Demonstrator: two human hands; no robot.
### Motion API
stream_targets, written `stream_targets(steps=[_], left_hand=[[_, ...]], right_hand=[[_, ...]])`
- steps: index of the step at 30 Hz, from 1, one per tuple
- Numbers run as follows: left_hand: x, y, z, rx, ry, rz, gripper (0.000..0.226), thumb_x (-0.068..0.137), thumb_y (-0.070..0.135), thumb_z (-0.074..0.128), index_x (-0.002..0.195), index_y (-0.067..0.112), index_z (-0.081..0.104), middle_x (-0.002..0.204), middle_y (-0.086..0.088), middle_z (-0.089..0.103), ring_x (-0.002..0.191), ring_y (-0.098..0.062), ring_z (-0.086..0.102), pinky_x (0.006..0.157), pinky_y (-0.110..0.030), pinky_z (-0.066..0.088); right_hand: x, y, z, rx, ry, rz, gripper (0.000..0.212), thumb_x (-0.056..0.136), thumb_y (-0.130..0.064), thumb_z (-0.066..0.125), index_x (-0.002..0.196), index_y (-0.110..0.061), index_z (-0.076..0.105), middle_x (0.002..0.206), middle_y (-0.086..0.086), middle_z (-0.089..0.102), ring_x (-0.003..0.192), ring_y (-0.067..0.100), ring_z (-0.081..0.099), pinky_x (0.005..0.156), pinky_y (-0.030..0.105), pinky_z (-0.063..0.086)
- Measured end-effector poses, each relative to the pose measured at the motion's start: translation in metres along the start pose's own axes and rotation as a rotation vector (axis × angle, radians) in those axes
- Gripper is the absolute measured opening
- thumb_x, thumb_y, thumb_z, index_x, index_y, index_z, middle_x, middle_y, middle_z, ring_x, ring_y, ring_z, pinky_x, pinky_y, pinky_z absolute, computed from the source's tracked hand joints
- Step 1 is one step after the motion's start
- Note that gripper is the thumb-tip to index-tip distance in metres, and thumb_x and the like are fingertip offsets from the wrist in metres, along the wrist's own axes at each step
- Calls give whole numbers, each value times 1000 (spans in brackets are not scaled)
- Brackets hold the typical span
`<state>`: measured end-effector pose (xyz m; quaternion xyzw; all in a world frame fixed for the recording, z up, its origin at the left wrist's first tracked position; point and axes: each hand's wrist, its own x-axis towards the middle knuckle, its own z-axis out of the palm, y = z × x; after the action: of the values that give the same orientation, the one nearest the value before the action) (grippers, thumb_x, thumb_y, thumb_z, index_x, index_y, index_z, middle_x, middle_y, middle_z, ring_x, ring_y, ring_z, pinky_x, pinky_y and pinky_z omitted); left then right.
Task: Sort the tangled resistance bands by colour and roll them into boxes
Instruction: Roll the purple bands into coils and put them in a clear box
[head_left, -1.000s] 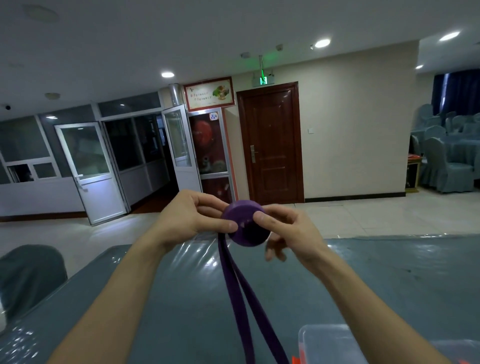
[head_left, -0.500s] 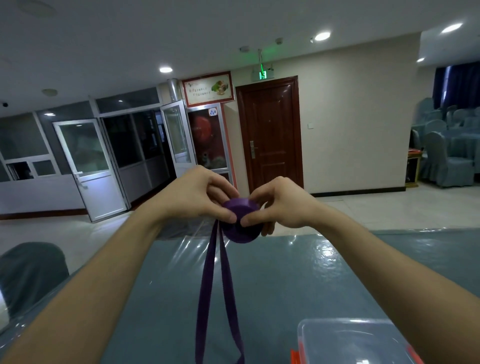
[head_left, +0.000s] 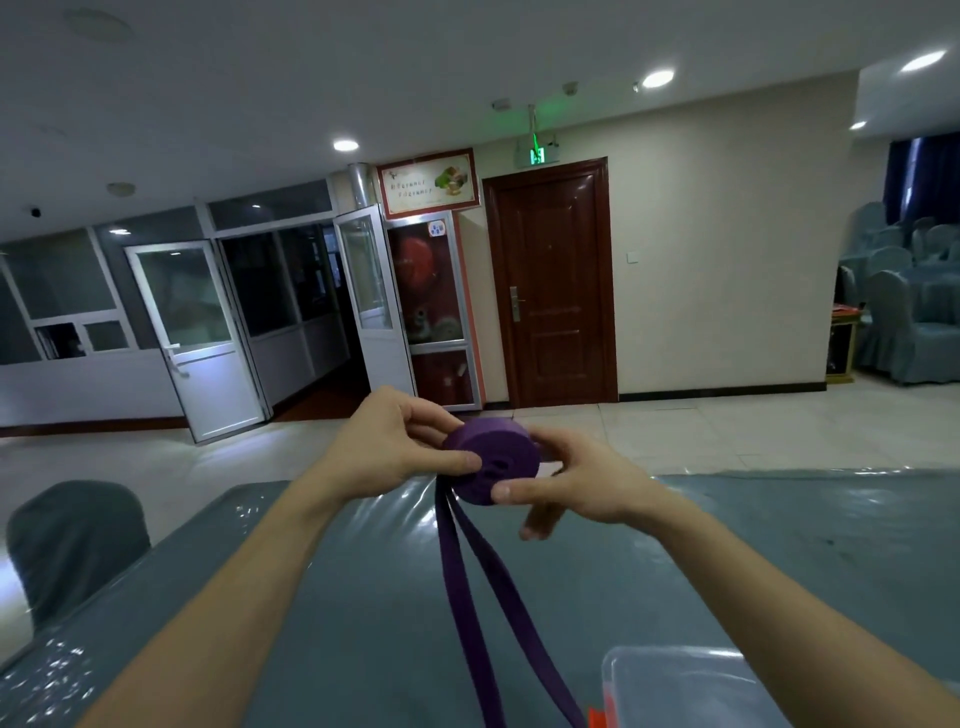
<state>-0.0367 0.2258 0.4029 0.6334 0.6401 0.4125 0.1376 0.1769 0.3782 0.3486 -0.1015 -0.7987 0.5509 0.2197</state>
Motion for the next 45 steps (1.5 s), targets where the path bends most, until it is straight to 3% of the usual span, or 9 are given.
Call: stream_targets(steps=[6,9,16,20,23,30,35,40,45], left_hand=[[15,24,-4,302,-318,31,44,81,31,97,121,26,80,99,9,85,92,-10,83,89,-35,68],[11,14,-12,133,-209,18,60,77,38,100,131,34,73,103,3,86,96,-17,84,90,-32,67],[1,-4,-13,-105,-120,-6,28,82,22,97,107,22,85,103,-9,86,85,-15,84,69,-16,60],[6,10,-15,217,-287,17,31,81,32,97,108,24,83,101,4,85,93,-14,83,89,-33,67],[10,19,-10,427,-324,68,29,79,42,97,103,33,82,93,16,83,88,-3,80,87,-33,67],[-9,-11,-6,13,-210,-49,40,78,22,100,114,26,83,109,-3,85,103,-24,83,95,-40,67],[-4,6,1,351,-389,-63,29,72,30,102,92,34,81,90,10,85,85,-10,83,81,-34,66],[0,30,-1,482,-387,-75,32,71,32,103,91,30,78,84,13,83,80,-5,81,81,-34,67],[5,49,15,651,-456,-7,31,72,33,101,91,35,76,85,16,82,78,2,78,74,-21,61]], right_hand=[[16,-28,-5,-463,-99,-12,34,81,-41,93,103,-19,79,92,6,83,67,25,81,58,34,66],[12,-25,-14,-310,-21,-102,37,83,-38,92,110,-15,82,90,8,83,68,31,80,61,40,68],[2,-8,-6,67,26,-140,44,89,-32,86,128,-14,76,104,15,82,71,36,77,62,34,66],[6,-12,3,-306,-55,-50,50,77,-53,94,114,-25,75,101,1,82,61,29,78,50,34,61],[18,-21,8,-529,-87,-31,41,74,-54,94,98,-25,78,82,2,82,57,22,78,47,25,58],[10,-14,-3,-214,-29,-32,49,77,-44,94,113,-13,81,93,10,83,74,38,80,71,51,66],[8,-23,2,-505,-209,59,43,80,-53,91,107,-21,80,89,-1,83,68,24,81,55,30,61],[4,-27,0,-425,-181,37,37,84,-42,91,106,-14,82,89,5,84,71,26,82,59,33,65],[-1,-28,9,-596,-242,48,32,83,-48,90,100,-24,78,84,2,83,64,23,80,51,25,60]])
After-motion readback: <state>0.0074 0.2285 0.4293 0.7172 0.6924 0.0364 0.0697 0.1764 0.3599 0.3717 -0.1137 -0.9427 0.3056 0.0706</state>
